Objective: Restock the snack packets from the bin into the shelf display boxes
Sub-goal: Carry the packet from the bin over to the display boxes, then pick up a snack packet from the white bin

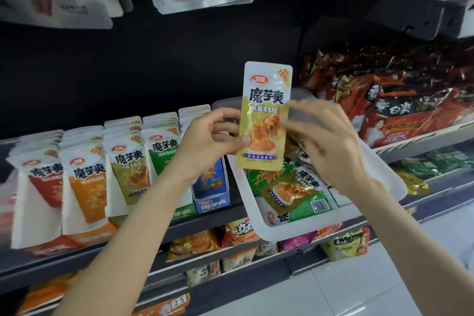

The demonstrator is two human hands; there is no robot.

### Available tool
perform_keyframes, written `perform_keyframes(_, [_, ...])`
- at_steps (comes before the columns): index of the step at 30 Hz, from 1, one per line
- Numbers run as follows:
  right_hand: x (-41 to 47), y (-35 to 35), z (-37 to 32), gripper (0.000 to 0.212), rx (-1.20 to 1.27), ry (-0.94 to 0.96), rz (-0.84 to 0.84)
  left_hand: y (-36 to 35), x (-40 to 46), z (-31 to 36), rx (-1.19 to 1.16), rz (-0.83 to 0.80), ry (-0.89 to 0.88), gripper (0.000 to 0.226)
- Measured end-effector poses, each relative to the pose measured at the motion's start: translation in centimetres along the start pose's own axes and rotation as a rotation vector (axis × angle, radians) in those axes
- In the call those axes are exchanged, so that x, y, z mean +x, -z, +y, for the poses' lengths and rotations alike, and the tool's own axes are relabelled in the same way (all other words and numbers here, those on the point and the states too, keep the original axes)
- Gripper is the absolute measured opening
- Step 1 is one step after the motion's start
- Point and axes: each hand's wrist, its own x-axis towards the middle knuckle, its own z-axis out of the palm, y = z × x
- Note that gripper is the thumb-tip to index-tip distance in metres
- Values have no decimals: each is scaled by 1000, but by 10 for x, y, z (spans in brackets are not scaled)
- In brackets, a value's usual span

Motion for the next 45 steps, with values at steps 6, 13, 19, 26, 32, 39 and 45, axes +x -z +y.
perform_keyframes(6, [59, 10, -23, 75, 573, -559, -200, 15, -21, -3, 302, 76, -177, 44])
perform_keyframes(13, [119, -31, -45, 8, 625, -322, -415, 64, -64, -23, 441, 515, -233, 33])
perform_keyframes(19, [137, -98, -89, 13, 634, -329, -328, 134, -121, -83, 840, 744, 111, 31])
perform_keyframes(26, [155, -158, -135, 10, 327, -192, -430, 144, -136, -107, 943, 609, 206, 29])
perform_keyframes(32, [163, -187, -153, 8, 151, -101, -602, 141, -133, -108, 878, 625, 187, 28])
perform_keyframes(39, [134, -211, -149, 27, -326, 209, -623, 139, -134, -116, 883, 647, 101, 24])
perform_keyframes(45, [119, -213, -136, 39, -122, 69, -482, 135, -135, -113, 982, 692, 80, 27])
